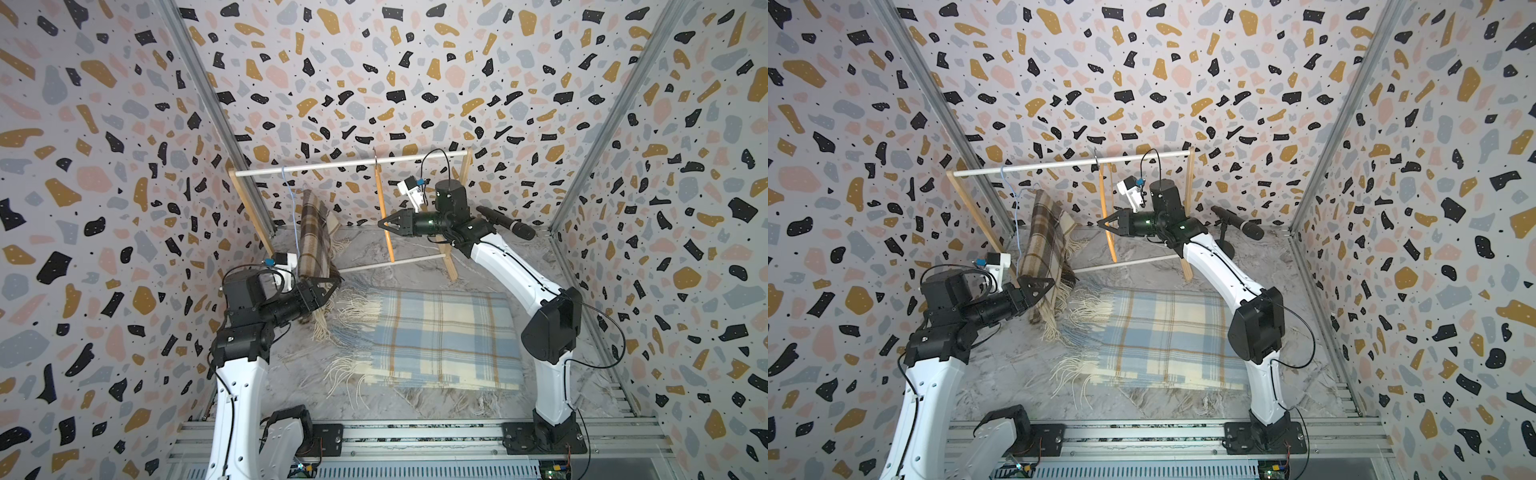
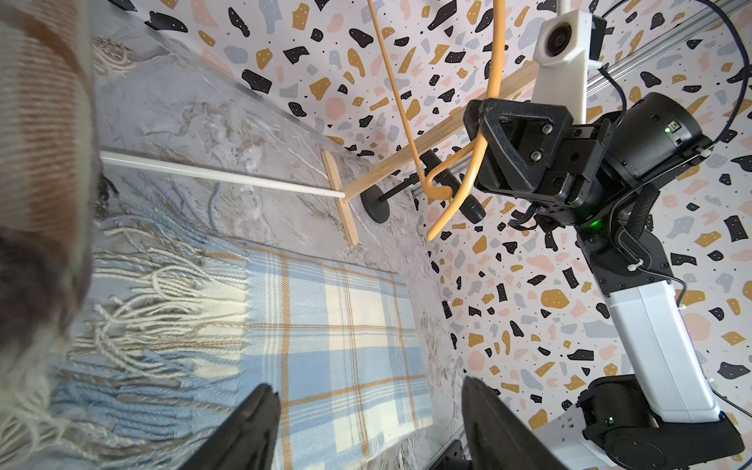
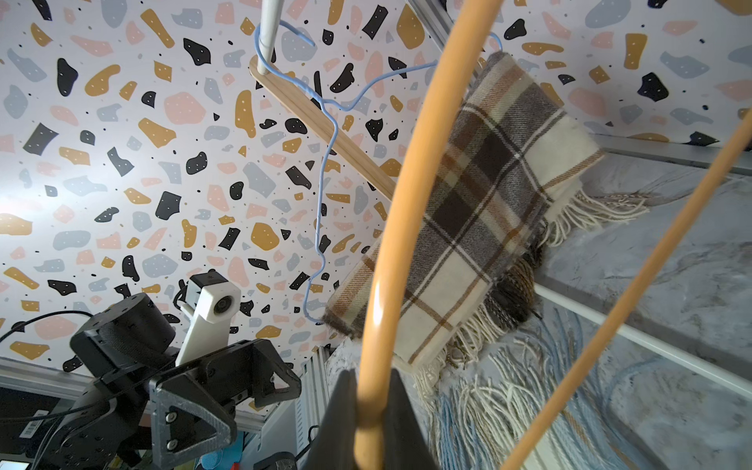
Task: Hang the scarf on the hanger
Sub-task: Pick up the hanger from the clothesline.
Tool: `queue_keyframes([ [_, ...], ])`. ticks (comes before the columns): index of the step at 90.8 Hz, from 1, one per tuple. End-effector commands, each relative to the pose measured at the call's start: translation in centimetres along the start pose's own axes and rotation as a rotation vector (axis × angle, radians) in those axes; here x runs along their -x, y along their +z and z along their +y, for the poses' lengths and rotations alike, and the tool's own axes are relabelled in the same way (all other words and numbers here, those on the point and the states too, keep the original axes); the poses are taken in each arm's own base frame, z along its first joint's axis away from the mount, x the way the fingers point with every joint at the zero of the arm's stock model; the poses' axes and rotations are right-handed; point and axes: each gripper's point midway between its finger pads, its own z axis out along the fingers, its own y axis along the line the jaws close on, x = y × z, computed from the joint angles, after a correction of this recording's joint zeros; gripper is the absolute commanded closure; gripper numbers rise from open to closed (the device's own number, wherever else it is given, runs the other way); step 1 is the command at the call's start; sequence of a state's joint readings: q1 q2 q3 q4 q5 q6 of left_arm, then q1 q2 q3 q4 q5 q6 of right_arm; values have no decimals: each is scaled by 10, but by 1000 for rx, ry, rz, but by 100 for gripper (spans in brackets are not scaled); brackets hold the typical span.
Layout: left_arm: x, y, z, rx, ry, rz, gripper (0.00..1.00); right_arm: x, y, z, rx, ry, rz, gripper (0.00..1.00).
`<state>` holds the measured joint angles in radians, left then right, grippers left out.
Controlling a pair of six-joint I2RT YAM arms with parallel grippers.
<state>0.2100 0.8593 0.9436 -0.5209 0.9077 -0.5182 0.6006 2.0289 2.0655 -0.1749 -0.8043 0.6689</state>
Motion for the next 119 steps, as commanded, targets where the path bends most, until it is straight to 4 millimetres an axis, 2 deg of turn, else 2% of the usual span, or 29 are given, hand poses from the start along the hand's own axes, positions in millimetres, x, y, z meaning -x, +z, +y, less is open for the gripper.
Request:
queue_keyframes([
  [1,11,-5,-18,-36,65,-35,26,33,-34,72,94,-201,-101,100],
  [23,12,-4,-18,-27,60,-34,26,33,-38,75,98,-241,-120,100],
  [40,14,-9,-26,-25,73,-38,26,9,-41,60,59,-195,-87,100],
  [45,16,-11,-31,-27,82,-43,27,7,-47,64,62,-222,-105,100],
  [62,19,-17,-50,-35,117,-52,26,-41,-64,49,33,-217,-91,100],
  [72,17,-13,-58,-39,136,-41,27,-74,-73,29,-34,-190,-71,100],
  [92,2,13,-72,-45,186,34,26,-145,-99,-26,-268,-163,-3,100],
  [119,-23,61,-89,-73,249,154,27,-206,-121,-63,-418,-149,63,100],
])
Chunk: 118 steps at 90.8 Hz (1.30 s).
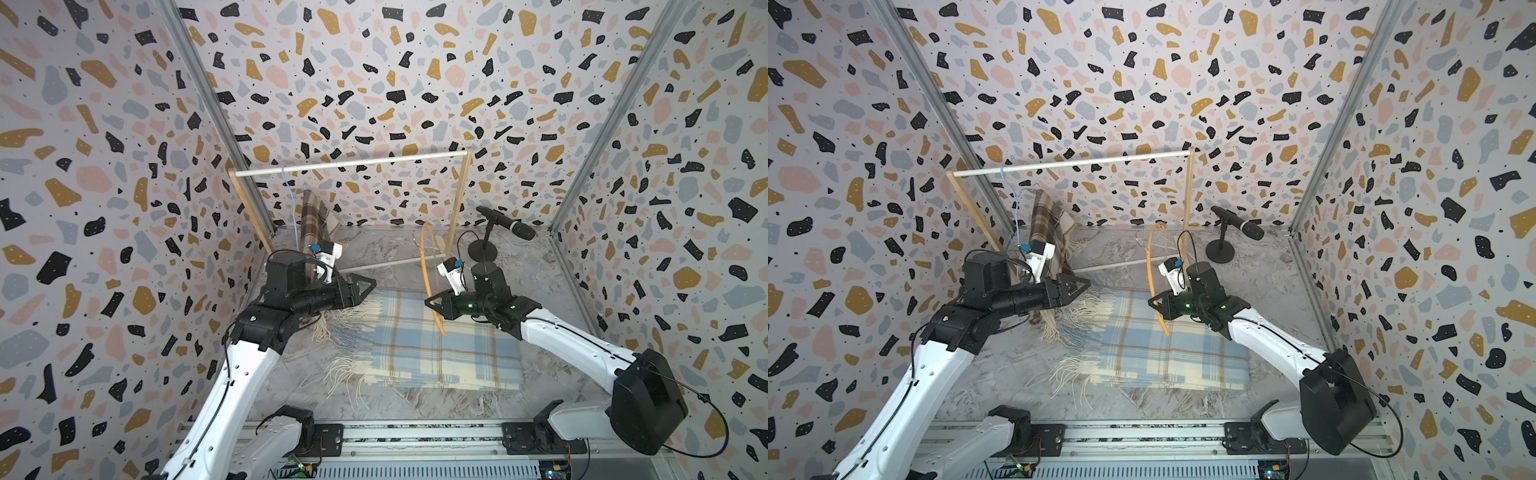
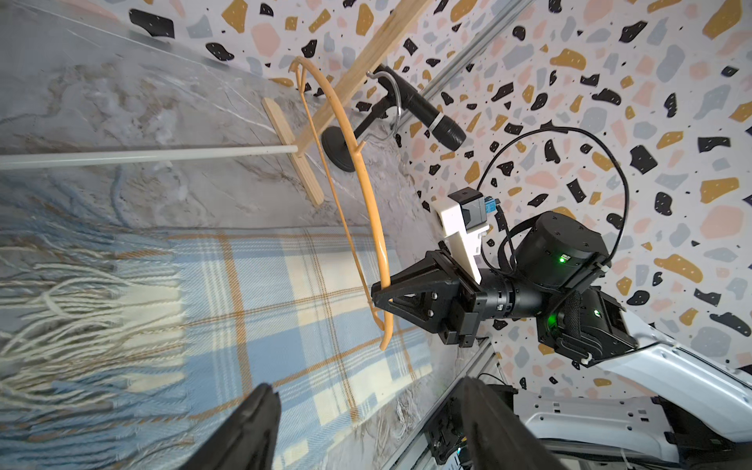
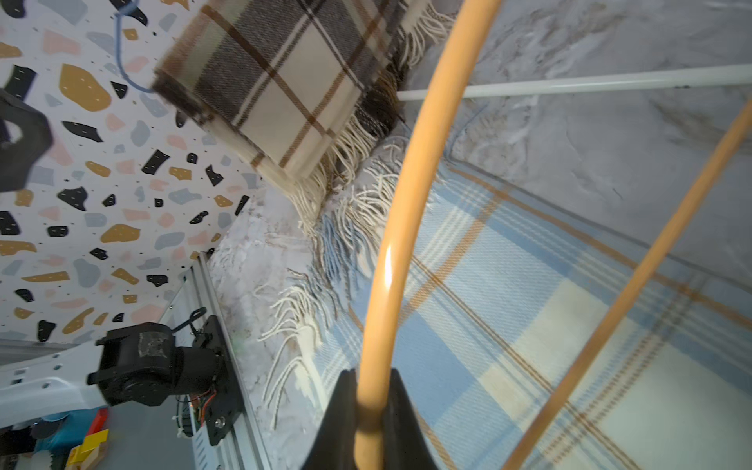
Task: Hang the scarf on the hanger
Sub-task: Pick up the hanger from the clothesline.
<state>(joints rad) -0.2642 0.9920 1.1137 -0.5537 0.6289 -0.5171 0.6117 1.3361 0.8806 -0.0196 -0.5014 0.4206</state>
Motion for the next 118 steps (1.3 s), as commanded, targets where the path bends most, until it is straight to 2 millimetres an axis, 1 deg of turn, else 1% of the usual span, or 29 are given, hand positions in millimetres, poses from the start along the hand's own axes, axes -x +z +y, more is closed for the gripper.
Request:
queue_keyframes([
  [1,18,7,-18,-19,79,-46,27,7,-10,2,-45,-92,-62,100],
  [8,14,21,-21,-27,90,-15,27,-1,-8,0,-55,-98,-50,100],
  [17,11,38,-24,-34,103,16,27,-8,-6,3,-53,-110,-40,100],
  [28,14,57,-25,-31,121,33,27,-13,-3,9,-57,-144,-25,100],
  [44,30,82,-18,1,140,43,27,-24,0,15,-58,-167,8,100],
  [51,34,94,-15,3,138,61,29,-28,0,18,-60,-179,15,100],
  [54,35,99,-14,3,138,71,30,-28,-1,19,-63,-188,13,100],
  [58,36,103,-13,2,137,79,32,-35,-2,17,-77,-188,39,100],
  [70,34,116,-6,10,135,113,36,-35,-4,19,-88,-211,43,100],
  [79,32,122,-4,7,134,129,42,-35,-5,19,-93,-222,49,100],
  [118,27,134,7,20,136,161,80,-32,-1,25,-75,-245,54,100],
])
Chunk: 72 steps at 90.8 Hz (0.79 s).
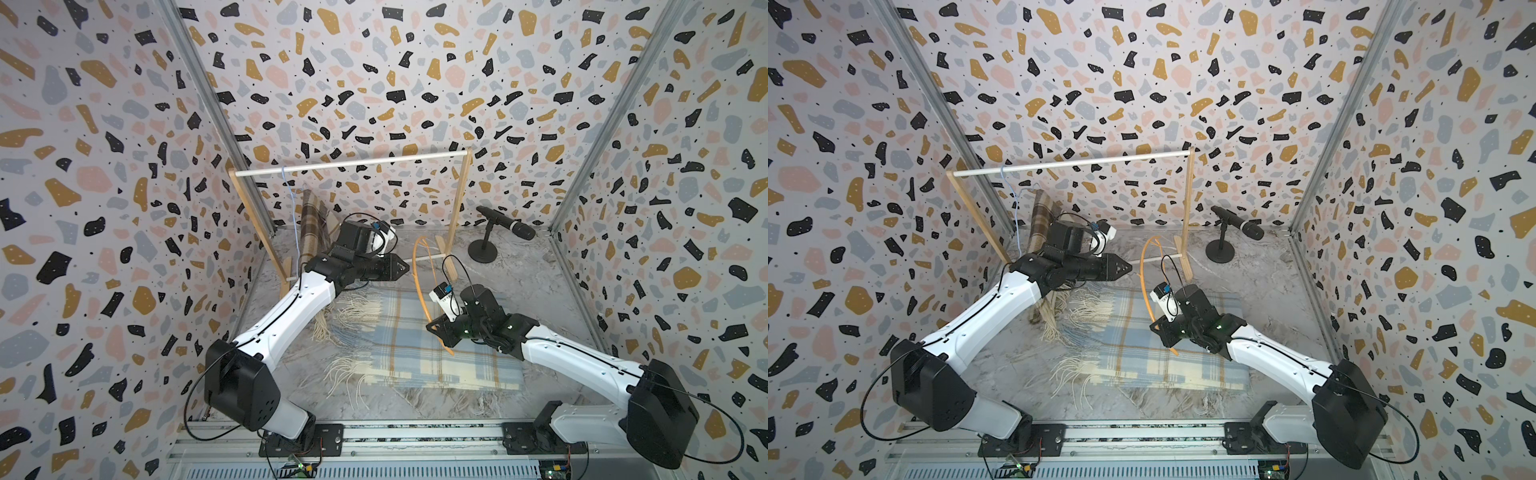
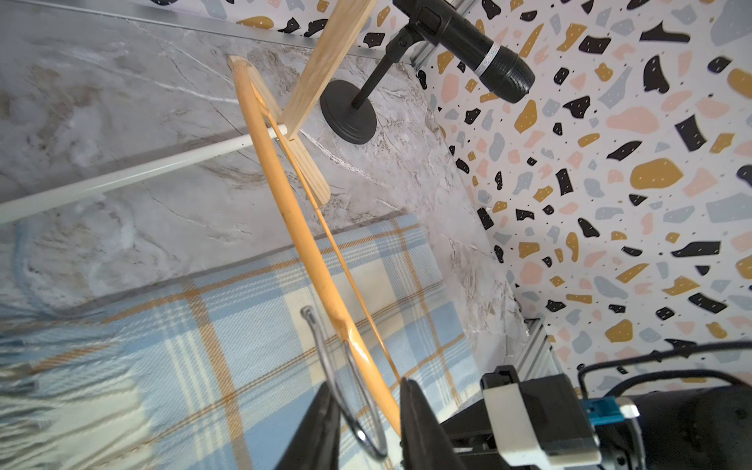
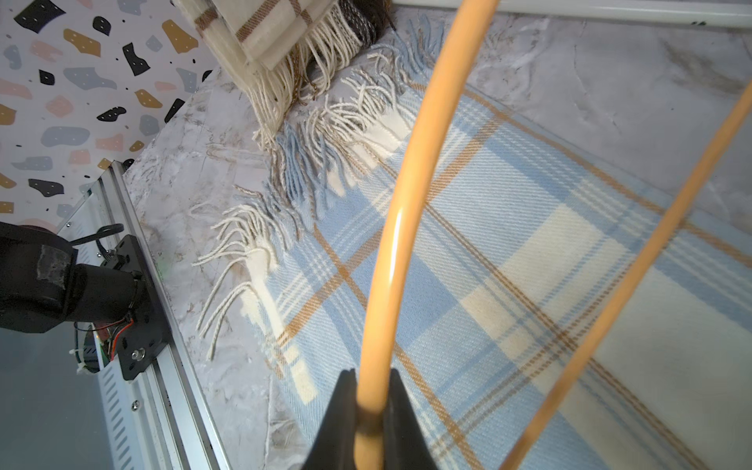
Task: Hang the scarf on the hanger
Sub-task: Pick up the hanger from the clothesline.
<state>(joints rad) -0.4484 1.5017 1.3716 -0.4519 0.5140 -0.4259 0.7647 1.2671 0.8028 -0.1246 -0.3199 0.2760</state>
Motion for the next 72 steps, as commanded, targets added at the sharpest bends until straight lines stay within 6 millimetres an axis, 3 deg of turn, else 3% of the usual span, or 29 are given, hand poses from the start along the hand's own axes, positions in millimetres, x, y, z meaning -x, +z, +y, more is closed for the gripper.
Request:
queue_keyframes([
  [1,9,0,-7,-17,38,-20,81,26,-9,10,11,-59,-68,100],
  [19,8,0,-5,-4,45,-19,99,28,-10,8,-4,-69,-64,100],
  [26,8,-6,-4,13,59,-26,100,28,-13,8,-15,-81,-51,94],
  [42,7,-20,-5,43,96,-43,100,26,-21,15,6,-124,2,57],
  [57,8,-34,-2,62,103,-70,100,28,-41,20,-6,-182,46,21],
  [72,8,-51,5,65,90,-104,100,44,-73,25,-25,-227,-14,1],
])
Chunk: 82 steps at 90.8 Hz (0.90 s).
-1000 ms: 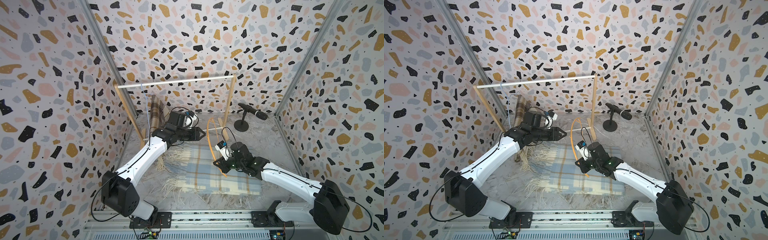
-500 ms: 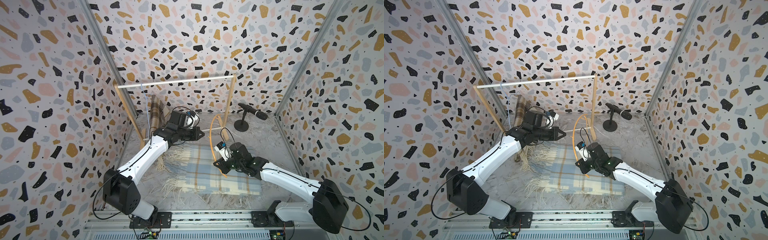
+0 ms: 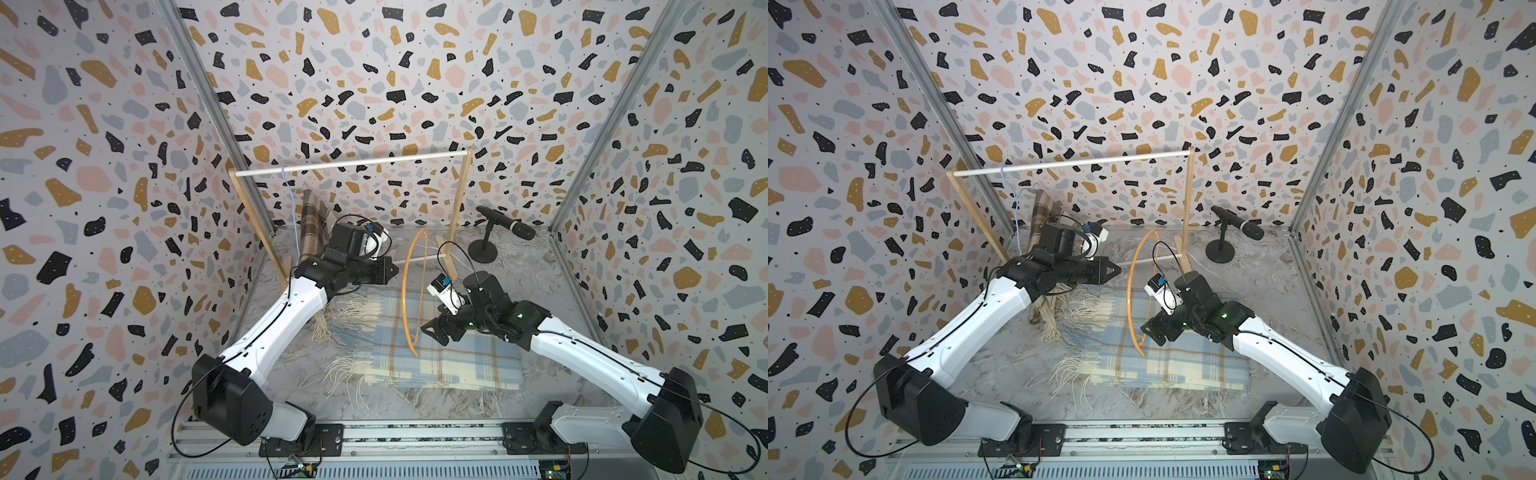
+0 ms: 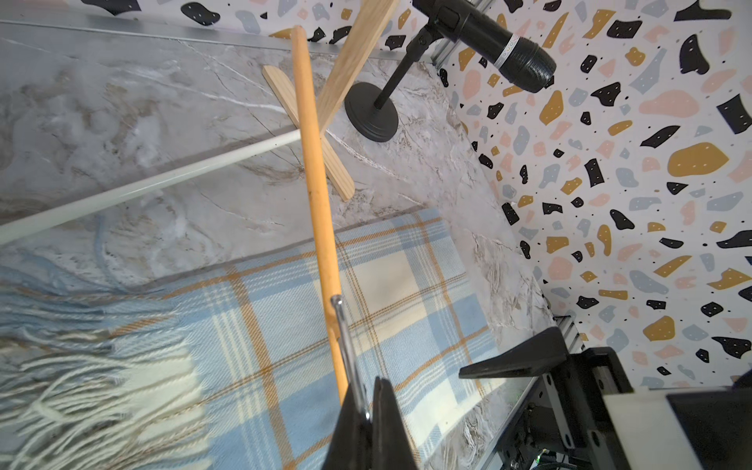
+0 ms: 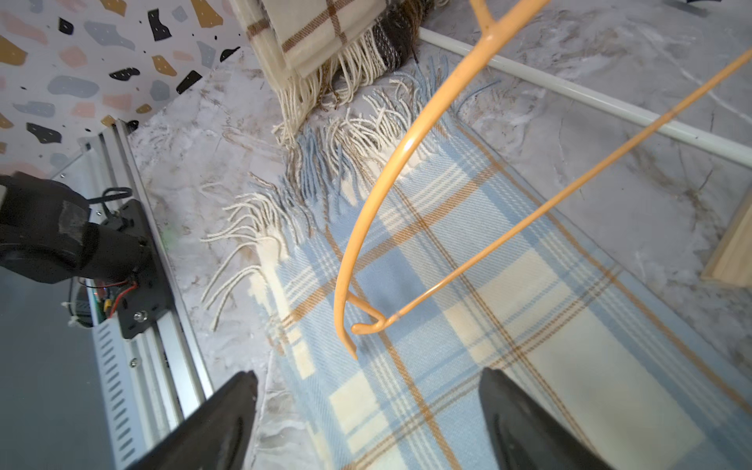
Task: Hang the scarf on the hanger
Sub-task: Pick up the hanger from the clothesline, then hang the scarf on the hanger.
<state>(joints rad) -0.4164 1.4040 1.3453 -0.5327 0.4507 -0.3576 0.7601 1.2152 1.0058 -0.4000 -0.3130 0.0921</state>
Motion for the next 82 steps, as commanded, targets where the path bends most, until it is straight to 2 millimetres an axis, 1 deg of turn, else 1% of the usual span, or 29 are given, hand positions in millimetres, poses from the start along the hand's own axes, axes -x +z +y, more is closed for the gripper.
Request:
queue_keyframes([
  [1,13,-20,-2,-16,41,-78,100,12,-34,5,-16,-52,-37,1],
  [10,11,-33,4,-12,30,-100,100,19,-53,1,-33,-32,-78,0],
  [17,8,-42,8,-14,18,-109,100,22,-67,-9,-62,19,-97,0],
  [25,2,-52,9,-23,7,-114,100,20,-79,-25,-107,83,-101,0],
  [32,-8,-57,9,-29,1,-97,100,12,-89,-45,-163,168,-100,0],
  [44,-25,-63,6,-48,-9,-64,100,-8,-102,-85,-266,352,-94,0],
  [58,-42,-64,7,-53,-24,-40,100,-37,-107,-125,-348,576,-85,0],
  [67,-51,-59,12,-56,-47,-33,100,-64,-116,-158,-464,702,-72,0],
  [74,-57,-53,16,-59,-62,-29,100,-85,-129,-184,-592,776,-71,0],
  [82,-61,-46,20,-65,-73,-28,100,-102,-138,-204,-675,845,-89,0],
])
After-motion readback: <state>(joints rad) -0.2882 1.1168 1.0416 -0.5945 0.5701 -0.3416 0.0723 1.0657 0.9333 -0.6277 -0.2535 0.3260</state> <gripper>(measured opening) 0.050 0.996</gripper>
